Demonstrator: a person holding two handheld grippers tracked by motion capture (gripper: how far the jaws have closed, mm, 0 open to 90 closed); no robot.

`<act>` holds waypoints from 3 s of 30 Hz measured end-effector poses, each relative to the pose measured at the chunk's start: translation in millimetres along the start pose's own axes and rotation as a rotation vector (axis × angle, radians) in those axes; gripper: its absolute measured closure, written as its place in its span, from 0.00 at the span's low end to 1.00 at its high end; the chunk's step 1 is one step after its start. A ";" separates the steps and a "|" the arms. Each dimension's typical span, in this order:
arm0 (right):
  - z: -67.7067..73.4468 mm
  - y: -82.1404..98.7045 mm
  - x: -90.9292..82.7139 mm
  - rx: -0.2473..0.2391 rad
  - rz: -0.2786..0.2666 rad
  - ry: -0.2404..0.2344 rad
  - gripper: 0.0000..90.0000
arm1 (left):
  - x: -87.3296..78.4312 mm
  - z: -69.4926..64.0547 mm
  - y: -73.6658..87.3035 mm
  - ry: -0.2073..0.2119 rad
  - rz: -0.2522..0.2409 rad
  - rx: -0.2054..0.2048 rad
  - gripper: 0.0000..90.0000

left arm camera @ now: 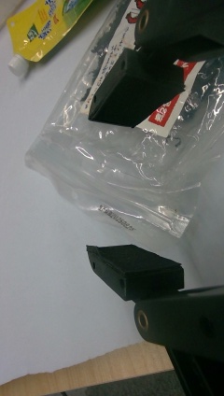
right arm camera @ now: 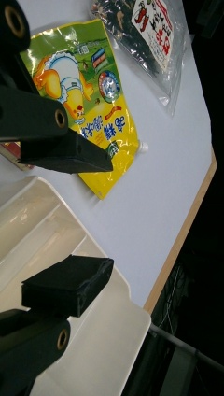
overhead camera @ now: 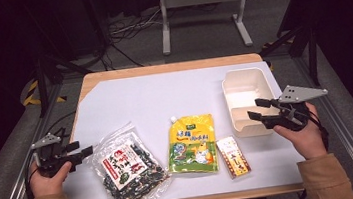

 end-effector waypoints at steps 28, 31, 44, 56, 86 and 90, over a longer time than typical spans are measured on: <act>5.3 6.7 7.7 -0.006 0.027 -0.018 0.52 | 20.0 26.1 18.2 -0.024 0.037 -0.093 0.39; 4.9 7.1 7.5 -0.006 0.027 -0.016 0.52 | 22.8 25.2 18.9 -0.012 0.044 -0.096 0.44; 5.1 7.3 6.6 -0.007 0.025 -0.017 0.52 | 25.7 22.6 24.1 0.008 0.070 -0.116 0.78; 5.1 7.3 6.7 -0.009 0.027 -0.016 0.52 | 21.8 20.7 23.7 -0.006 0.084 -0.081 1.00; 58.5 -27.8 34.4 -0.020 0.005 -0.213 0.57 | -24.5 -53.9 -99.3 0.085 -0.194 0.125 1.00; 69.2 -34.6 41.6 -0.019 0.002 -0.257 0.57 | -25.6 -64.0 -110.3 0.104 -0.219 0.145 1.00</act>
Point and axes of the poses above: each handheld gripper's, and its own axes: x roughly forward along the jaws, y roughly out of its underside, z roughly to its left, the point moved 9 cm from there along x, roughly forward along the jaws, and after that the axes turned 9 degrees about -z, right-handed, at the moved point
